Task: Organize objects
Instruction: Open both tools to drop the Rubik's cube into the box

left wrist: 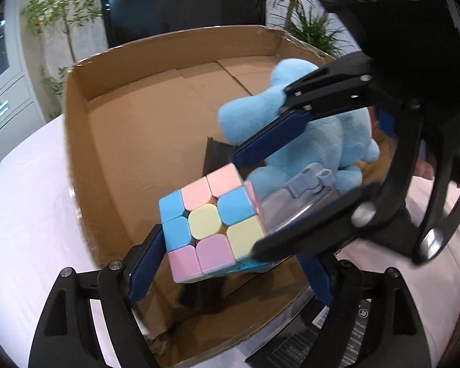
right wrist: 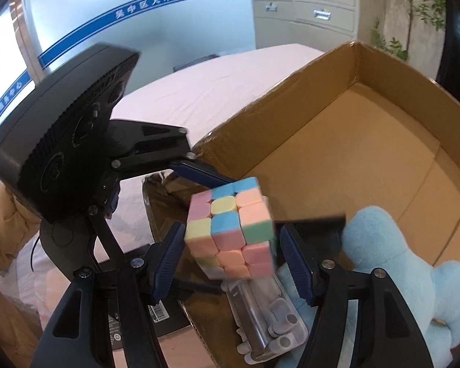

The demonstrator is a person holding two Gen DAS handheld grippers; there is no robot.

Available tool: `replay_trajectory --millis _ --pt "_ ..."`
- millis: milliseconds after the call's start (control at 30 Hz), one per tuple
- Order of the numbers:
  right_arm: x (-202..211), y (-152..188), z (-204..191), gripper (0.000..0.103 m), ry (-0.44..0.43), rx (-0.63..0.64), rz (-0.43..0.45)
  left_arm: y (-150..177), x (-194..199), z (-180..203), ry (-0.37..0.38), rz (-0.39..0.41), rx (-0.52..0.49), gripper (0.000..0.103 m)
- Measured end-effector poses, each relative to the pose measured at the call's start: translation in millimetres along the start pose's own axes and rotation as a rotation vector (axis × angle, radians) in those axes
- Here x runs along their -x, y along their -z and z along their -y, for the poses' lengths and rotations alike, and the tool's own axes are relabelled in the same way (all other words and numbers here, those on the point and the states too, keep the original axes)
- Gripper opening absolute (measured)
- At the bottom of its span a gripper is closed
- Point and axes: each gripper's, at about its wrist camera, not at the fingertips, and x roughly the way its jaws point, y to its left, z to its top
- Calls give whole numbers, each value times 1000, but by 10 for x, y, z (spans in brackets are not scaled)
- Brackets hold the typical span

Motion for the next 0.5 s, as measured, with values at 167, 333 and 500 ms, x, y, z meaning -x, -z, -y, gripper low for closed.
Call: replay_trajectory --millis 167,333,500 --pt "270 66 -111 65 26 -17 50 88 198 5 -35 25 7 82" --pt "676 363 -371 65 27 -16 102 207 570 94 -87 87 2 82" --pt "957 838 -662 65 21 -10 126 497 1008 433 -45 133 -26 83"
